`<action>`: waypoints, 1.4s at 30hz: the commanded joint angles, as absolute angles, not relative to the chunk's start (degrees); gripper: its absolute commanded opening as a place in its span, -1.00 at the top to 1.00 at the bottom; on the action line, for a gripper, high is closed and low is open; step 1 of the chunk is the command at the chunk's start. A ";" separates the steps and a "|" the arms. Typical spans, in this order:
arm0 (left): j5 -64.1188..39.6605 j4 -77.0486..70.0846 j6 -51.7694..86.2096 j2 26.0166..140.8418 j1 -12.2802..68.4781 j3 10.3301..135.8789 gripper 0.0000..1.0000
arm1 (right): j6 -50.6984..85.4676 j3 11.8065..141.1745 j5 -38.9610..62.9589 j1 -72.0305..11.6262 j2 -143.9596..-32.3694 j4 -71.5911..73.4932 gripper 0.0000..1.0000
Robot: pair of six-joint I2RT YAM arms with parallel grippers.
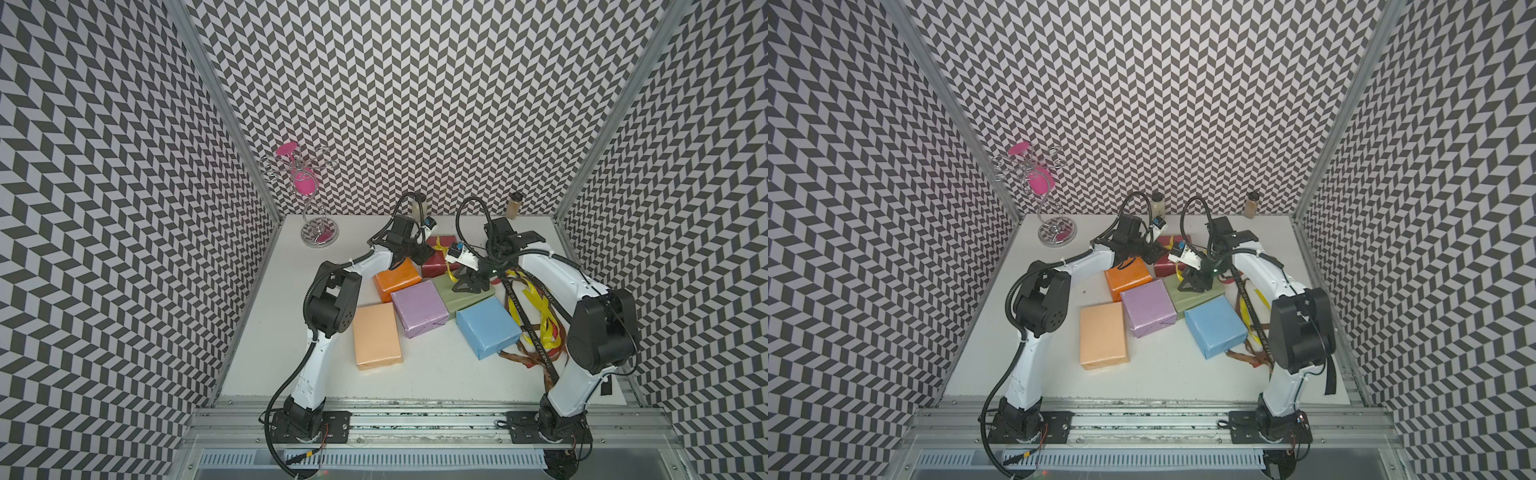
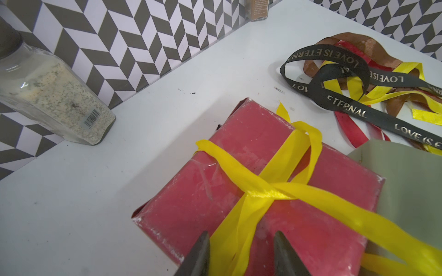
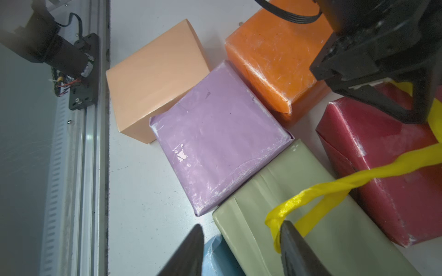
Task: Untie the ribbon bows on the gift boxes
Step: Untie the ribbon from the gift box.
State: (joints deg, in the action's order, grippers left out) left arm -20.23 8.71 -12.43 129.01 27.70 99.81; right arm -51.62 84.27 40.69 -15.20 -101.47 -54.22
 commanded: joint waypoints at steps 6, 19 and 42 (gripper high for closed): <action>-19.34 12.92 -11.62 129.84 27.11 99.23 0.11 | -37.54 86.92 36.09 -13.42 -102.04 -39.01 -0.25; -20.47 12.57 -10.96 129.99 26.88 99.49 0.11 | -16.27 88.22 37.30 -13.44 -110.30 -21.89 -0.10; -20.97 11.80 -10.54 129.58 26.79 98.26 0.11 | -11.25 92.14 31.95 -16.34 -118.22 -22.50 0.17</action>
